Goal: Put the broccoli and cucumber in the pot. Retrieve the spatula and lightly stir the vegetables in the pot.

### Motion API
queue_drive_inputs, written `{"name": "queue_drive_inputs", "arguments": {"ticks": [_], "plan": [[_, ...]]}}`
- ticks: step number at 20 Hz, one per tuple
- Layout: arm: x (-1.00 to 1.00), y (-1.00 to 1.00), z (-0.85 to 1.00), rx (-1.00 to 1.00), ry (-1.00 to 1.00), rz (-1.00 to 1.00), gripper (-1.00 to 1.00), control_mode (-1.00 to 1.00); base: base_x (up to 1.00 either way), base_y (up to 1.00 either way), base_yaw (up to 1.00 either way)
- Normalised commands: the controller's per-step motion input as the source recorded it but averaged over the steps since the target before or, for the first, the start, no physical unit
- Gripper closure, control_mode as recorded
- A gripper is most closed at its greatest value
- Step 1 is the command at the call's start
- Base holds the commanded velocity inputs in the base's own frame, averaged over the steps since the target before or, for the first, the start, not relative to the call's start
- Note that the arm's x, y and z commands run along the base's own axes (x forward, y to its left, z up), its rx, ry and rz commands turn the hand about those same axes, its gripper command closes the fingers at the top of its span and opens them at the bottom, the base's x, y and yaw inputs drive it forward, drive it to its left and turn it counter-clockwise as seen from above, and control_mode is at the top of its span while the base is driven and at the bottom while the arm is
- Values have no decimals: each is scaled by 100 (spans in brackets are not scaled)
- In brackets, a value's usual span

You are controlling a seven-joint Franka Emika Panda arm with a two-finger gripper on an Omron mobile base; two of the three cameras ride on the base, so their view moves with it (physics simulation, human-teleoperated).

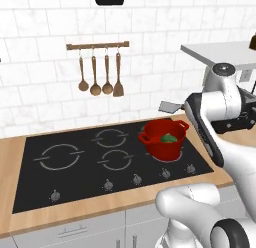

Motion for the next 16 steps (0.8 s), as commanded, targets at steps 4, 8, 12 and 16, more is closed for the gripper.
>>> {"name": "queue_drive_inputs", "arguments": {"ticks": [4, 8, 12, 16], "plan": [[0, 0, 0, 0, 0, 0, 100, -100, 0, 0, 0], [0, 0, 0, 0, 0, 0, 100, -100, 0, 0, 0], [18, 0, 0, -5, 1, 0, 100, -100, 0, 0, 0], [17, -6, 0, -11, 7, 0, 100, -100, 0, 0, 0]]}}
